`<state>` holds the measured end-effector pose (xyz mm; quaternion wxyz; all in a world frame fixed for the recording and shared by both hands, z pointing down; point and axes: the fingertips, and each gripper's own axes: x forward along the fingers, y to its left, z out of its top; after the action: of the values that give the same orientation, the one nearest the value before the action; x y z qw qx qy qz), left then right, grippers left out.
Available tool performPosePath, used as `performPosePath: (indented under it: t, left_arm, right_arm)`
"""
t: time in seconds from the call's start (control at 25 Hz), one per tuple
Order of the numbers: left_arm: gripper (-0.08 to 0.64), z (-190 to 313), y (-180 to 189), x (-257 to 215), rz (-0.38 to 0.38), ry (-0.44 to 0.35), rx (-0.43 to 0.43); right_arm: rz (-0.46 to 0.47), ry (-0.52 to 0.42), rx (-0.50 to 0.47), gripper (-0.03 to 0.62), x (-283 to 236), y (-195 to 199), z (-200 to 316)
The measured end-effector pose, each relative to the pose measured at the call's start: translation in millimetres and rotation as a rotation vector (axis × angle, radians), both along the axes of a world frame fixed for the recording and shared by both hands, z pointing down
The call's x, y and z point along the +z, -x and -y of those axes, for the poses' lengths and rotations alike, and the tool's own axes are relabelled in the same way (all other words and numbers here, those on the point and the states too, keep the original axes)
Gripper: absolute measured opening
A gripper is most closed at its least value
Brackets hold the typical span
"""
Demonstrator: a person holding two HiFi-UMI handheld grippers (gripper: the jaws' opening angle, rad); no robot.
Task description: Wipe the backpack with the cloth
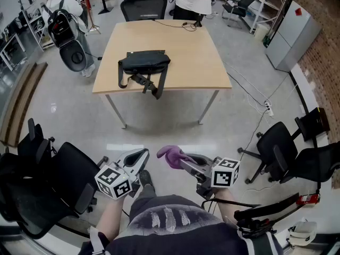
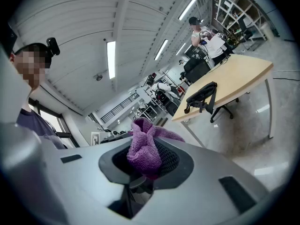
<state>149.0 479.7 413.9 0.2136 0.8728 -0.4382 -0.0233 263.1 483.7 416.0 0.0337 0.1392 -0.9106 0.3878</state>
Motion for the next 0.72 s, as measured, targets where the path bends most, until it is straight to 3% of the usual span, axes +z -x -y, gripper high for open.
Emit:
performPosePath:
  t: [0.16,0.4,0.72]
  left_arm:
    - [0.008,41.9,57.3,-6.0,-0.004,-0.04,0.015]
    - [0.008,92.1,131.4,-4.6,-0.024,-0.027,0.019]
    - [0.008,150.2,210.8,-20.4,-0.032,-0.065,-0.029]
  right_arm:
    - [0.013,-0.033,0.001,0.071,-10.4,56.7,37.7]
    - [-0.008,-0.106,-0.05,0.071,-31.8,143.8,91.1]
    - [-0.005,-0.121,-0.131,0.071,-44.4,227.2,136.8]
